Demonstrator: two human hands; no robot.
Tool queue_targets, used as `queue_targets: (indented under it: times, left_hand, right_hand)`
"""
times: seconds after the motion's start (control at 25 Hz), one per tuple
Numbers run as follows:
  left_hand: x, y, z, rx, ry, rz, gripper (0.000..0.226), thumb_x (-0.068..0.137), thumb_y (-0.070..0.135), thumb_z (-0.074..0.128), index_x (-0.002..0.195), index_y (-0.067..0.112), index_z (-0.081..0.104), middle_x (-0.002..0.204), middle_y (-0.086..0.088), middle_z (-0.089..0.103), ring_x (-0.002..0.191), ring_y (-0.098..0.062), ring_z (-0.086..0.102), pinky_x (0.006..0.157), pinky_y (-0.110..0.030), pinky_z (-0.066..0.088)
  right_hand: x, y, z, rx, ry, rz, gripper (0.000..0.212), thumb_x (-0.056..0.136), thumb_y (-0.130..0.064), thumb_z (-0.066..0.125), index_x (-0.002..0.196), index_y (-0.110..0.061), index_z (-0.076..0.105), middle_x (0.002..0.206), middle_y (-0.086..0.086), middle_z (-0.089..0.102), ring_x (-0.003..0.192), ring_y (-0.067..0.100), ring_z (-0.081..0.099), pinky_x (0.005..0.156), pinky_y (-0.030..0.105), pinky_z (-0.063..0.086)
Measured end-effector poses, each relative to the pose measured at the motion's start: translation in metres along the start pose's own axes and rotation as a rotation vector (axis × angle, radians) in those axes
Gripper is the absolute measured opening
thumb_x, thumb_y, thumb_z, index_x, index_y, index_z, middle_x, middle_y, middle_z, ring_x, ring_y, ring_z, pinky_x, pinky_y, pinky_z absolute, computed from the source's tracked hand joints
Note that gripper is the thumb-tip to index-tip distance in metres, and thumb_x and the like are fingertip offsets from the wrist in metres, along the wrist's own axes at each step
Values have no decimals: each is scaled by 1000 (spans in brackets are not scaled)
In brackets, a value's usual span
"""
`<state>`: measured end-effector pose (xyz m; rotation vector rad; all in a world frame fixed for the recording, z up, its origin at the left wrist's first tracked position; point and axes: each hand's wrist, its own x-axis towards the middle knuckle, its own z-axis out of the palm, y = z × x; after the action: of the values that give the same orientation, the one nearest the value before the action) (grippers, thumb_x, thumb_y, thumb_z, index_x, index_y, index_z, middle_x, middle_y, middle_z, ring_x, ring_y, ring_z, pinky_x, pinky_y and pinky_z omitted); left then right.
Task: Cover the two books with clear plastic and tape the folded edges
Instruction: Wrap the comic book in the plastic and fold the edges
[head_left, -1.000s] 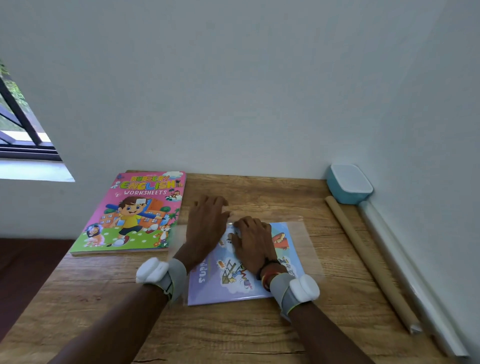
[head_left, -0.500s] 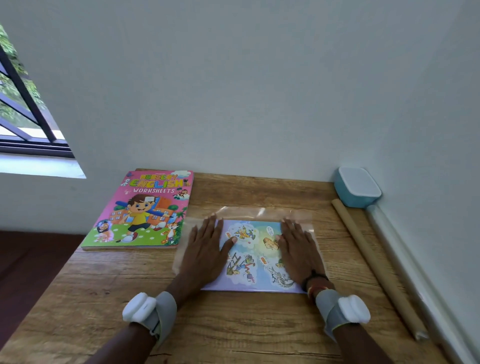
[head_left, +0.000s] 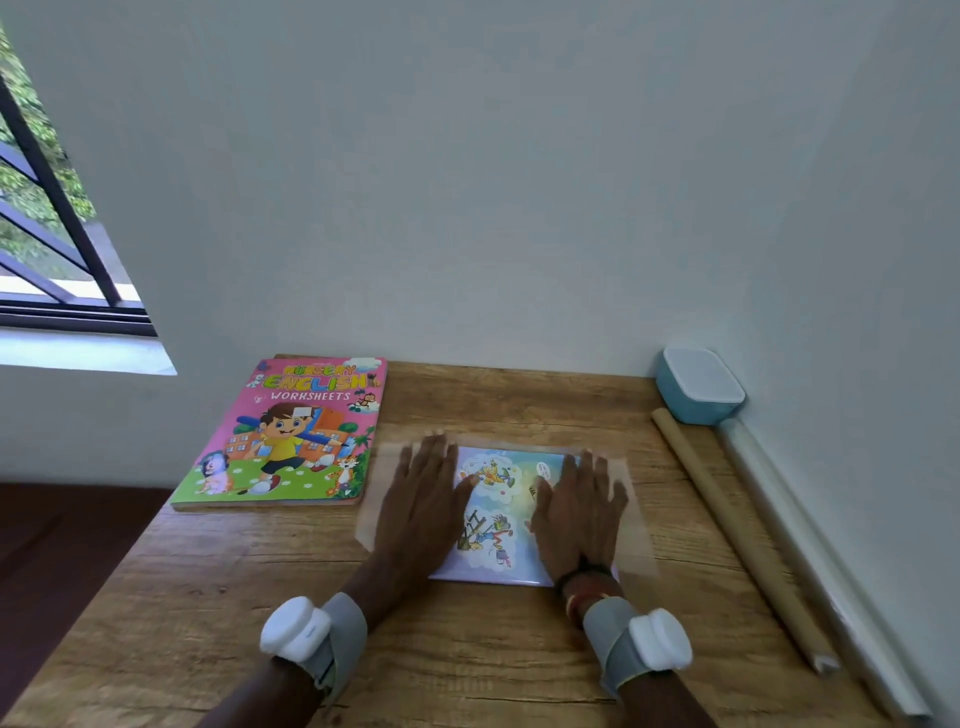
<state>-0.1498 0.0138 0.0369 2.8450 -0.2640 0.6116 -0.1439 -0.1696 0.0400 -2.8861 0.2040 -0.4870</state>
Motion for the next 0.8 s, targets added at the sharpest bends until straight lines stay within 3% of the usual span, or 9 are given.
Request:
queue_targets:
  times: [0.12, 0.2, 0.28, 0.4, 0.48, 0.56, 0.64, 0.72, 0.8]
  left_hand:
    - [6, 18, 17, -75, 17, 205, 47, 99, 25, 33, 123, -1, 64, 129, -19, 62, 121, -30, 60, 106, -48, 43]
    - [5, 21, 24, -87, -80, 157, 53, 105, 26, 21, 124, 1, 64, 131, -17, 62, 121, -29, 60, 106, -48, 42]
    - [5, 22, 29, -71, -150, 59, 61, 104, 34, 15, 128, 4, 62, 135, -13, 59, 125, -25, 57, 106, -48, 44]
    - [4, 26, 31, -43, -189, -3, 72, 95, 47, 5, 149, 12, 38, 156, -6, 34, 145, -21, 31, 119, -43, 17]
    - [4, 27, 33, -46, -186, -41, 78, 91, 51, -3, 154, 17, 27, 161, -5, 22, 149, -21, 18, 121, -40, 5]
    - [4, 27, 34, -74, -174, -67, 79, 89, 53, -4, 153, 19, 28, 162, -9, 19, 150, -24, 16, 121, -41, 5]
    - [5, 28, 35, -74, -144, -66, 77, 91, 53, 1, 150, 16, 35, 160, -12, 25, 148, -27, 22, 121, -43, 10]
    - [11, 31, 37, -88, -109, -57, 67, 98, 50, 14, 146, 11, 43, 155, -13, 34, 145, -27, 30, 121, -44, 14]
    - [20, 37, 40, -125, -128, -12, 57, 101, 45, 31, 142, 9, 48, 151, -13, 41, 142, -25, 35, 121, -43, 15]
  right_hand:
    - [-17, -25, 4, 223, -119, -189, 69, 91, -45, 17, 132, -5, 54, 141, 17, 50, 133, 36, 45, 109, 53, 32]
    - [-18, -19, 11, 219, -224, -274, 81, 85, -51, -1, 146, -12, 38, 155, 8, 30, 146, 26, 23, 119, 43, 9]
    - [-5, 0, 15, 160, -236, -271, 82, 85, -55, -5, 151, -16, 26, 159, 2, 20, 148, 19, 12, 119, 36, 1]
    - [16, 42, 16, 113, -230, -128, 68, 95, -51, 9, 152, -16, 23, 159, 3, 20, 148, 21, 15, 120, 38, 8]
    - [24, 64, 13, 50, -218, -47, 75, 90, -52, 4, 150, -14, 26, 158, 5, 24, 146, 23, 18, 119, 39, 10]
    - [23, 72, 7, -15, -164, 12, 79, 89, -52, 4, 145, -8, 35, 154, 11, 33, 143, 28, 25, 119, 42, 14]
    - [8, 58, -3, 36, 29, 126, 63, 94, -46, 24, 132, -3, 50, 139, 17, 51, 133, 33, 41, 111, 48, 29]
    - [-14, 27, -19, 269, 235, 348, 46, 95, -41, 43, 121, -6, 57, 123, 16, 62, 118, 34, 52, 97, 46, 38]
    - [-34, -5, -39, 552, 336, 657, 47, 93, -42, 53, 122, -6, 56, 122, 17, 60, 115, 34, 51, 92, 44, 39]
